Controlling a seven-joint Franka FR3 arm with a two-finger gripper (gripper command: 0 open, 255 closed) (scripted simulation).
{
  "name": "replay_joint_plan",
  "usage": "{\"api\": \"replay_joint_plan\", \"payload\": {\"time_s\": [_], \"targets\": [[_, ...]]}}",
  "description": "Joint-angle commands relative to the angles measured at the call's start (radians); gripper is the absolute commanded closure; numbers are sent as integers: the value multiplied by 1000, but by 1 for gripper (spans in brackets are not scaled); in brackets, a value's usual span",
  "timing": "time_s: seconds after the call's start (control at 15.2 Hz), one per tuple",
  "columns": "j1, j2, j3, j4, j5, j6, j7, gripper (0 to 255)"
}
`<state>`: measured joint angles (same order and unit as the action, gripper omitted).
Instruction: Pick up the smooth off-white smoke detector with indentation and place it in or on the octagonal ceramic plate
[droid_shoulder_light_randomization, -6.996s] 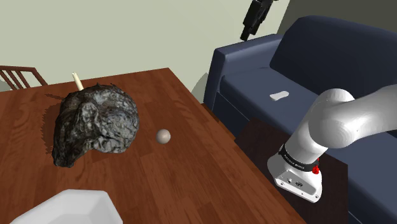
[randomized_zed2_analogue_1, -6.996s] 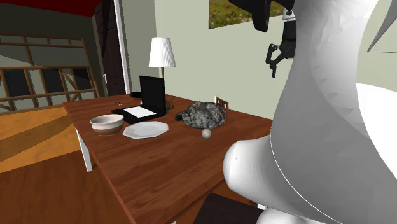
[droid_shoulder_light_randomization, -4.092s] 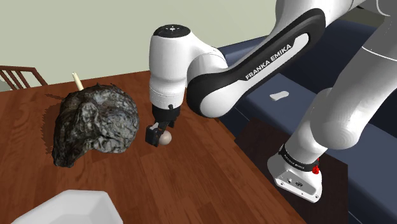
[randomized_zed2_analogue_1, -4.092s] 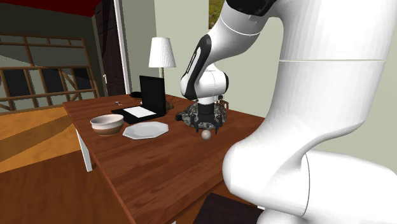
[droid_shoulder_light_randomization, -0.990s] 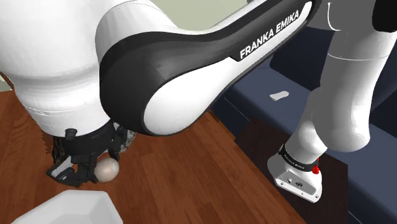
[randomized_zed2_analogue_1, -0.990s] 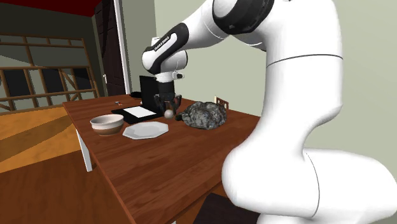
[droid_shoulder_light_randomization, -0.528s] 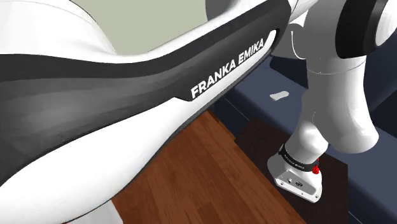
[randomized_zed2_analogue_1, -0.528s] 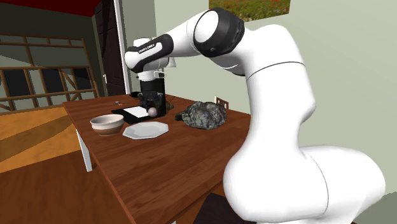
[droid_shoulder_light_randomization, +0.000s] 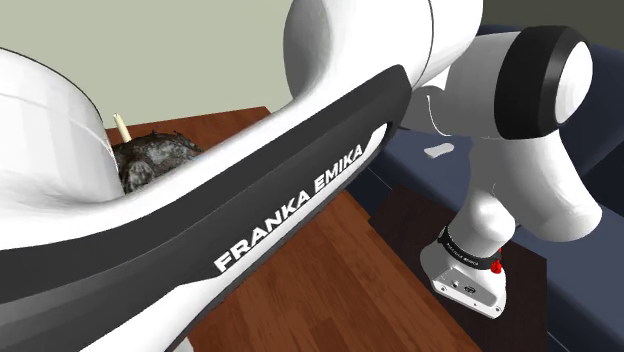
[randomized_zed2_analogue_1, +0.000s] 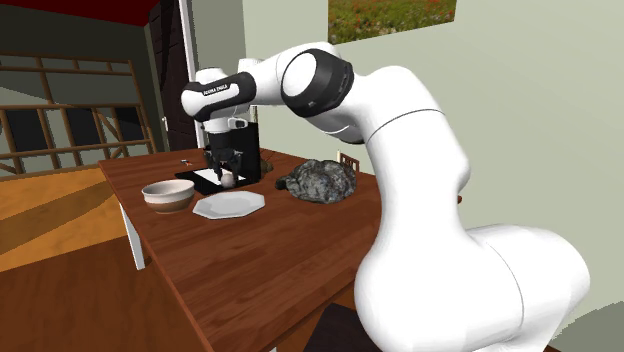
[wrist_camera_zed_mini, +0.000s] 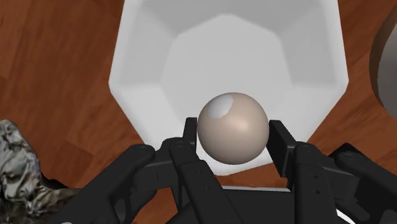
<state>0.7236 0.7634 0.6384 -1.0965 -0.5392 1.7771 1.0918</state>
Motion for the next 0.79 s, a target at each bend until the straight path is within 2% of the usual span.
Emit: {"api": "replay_joint_plan", "payload": {"time_s": [0.0, 0.59, 0.73], "targets": [[-5, 2, -1, -24, -3, 24, 7, 255], [-21, 27, -13, -113, -24, 127, 35, 255], [-21, 27, -13, -113, -23, 127, 35, 255]]}}
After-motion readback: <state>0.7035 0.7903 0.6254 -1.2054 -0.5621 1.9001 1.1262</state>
